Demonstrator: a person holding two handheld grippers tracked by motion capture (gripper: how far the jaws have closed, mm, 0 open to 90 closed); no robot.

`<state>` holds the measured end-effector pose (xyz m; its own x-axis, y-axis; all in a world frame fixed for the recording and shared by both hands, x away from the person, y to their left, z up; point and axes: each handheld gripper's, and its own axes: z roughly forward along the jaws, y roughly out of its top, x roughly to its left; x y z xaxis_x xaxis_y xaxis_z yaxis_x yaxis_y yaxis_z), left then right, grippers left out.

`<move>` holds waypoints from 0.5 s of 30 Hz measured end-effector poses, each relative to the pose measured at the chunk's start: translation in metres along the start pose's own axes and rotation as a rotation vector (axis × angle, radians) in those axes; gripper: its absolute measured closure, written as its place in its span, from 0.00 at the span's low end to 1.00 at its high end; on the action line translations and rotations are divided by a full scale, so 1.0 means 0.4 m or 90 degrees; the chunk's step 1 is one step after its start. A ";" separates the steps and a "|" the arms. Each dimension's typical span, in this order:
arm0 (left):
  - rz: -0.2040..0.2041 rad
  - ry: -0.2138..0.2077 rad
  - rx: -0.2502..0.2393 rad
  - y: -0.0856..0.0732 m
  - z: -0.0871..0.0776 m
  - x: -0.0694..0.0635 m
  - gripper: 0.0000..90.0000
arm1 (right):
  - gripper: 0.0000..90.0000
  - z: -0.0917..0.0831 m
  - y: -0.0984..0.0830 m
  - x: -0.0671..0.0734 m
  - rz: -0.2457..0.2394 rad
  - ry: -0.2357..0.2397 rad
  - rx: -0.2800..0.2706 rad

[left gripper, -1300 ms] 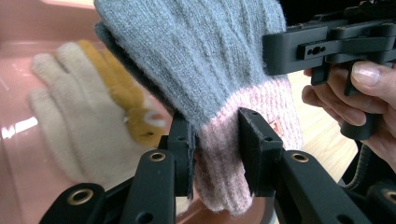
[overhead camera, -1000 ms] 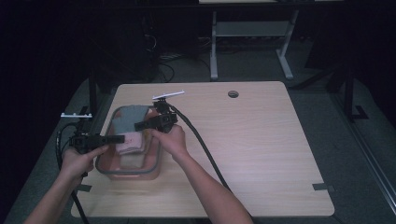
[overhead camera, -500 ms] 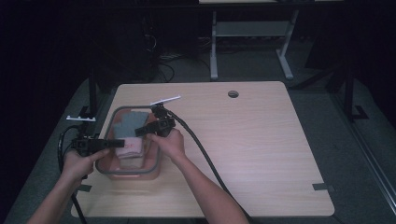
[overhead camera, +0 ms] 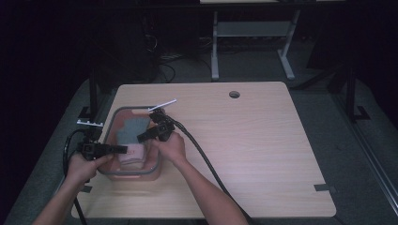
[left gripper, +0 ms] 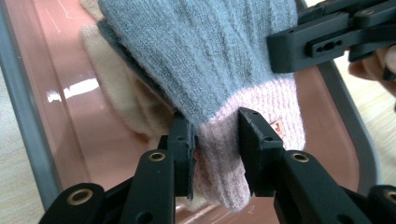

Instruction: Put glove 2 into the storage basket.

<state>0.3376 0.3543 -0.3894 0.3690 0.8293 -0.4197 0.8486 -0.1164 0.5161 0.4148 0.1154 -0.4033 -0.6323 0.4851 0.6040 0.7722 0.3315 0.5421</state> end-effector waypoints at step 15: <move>0.006 0.026 -0.002 0.003 0.007 0.000 0.71 | 0.81 -0.035 0.007 -0.012 0.001 -0.023 -0.013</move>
<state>0.3398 0.3527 -0.3907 0.3609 0.8501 -0.3836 0.8442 -0.1229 0.5217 0.4192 0.1026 -0.3967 -0.6280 0.5147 0.5837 0.7717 0.3147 0.5527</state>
